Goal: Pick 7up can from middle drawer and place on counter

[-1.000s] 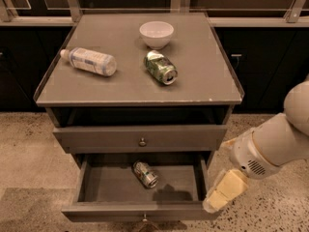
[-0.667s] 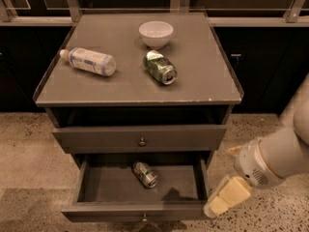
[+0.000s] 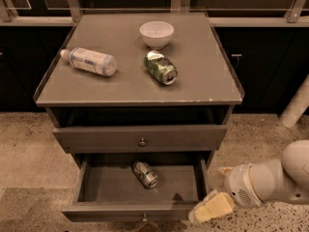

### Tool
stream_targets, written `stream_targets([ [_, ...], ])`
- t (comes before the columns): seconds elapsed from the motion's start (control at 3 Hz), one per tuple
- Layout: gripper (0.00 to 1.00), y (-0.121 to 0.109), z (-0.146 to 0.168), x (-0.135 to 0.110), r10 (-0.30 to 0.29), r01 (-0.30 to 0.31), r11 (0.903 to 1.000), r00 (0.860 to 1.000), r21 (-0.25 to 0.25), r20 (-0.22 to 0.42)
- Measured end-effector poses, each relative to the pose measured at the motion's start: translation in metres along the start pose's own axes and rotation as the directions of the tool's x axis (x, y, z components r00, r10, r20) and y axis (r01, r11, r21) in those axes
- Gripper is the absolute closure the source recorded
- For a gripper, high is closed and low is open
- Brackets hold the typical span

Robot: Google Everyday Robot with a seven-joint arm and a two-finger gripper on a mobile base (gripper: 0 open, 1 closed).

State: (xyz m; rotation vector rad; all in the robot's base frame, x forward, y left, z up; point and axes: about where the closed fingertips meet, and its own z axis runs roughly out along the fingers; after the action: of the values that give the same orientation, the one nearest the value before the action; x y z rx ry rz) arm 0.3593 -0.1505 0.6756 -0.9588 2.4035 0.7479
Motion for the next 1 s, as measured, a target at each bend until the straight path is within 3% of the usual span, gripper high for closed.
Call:
stream_targets([
  [0.33, 0.0, 0.003, -0.002, 0.001, -0.001, 0.001, 0.9999, 1.0, 0.014, -0.005],
  [0.67, 0.0, 0.004, 0.027, 0.03, 0.082, -0.081, 0.9967, 0.996, -0.005, 0.035],
  [1.0, 0.0, 0.002, 0.08, 0.047, 0.106, -0.105, 0.9943, 0.989, -0.02, 0.102],
])
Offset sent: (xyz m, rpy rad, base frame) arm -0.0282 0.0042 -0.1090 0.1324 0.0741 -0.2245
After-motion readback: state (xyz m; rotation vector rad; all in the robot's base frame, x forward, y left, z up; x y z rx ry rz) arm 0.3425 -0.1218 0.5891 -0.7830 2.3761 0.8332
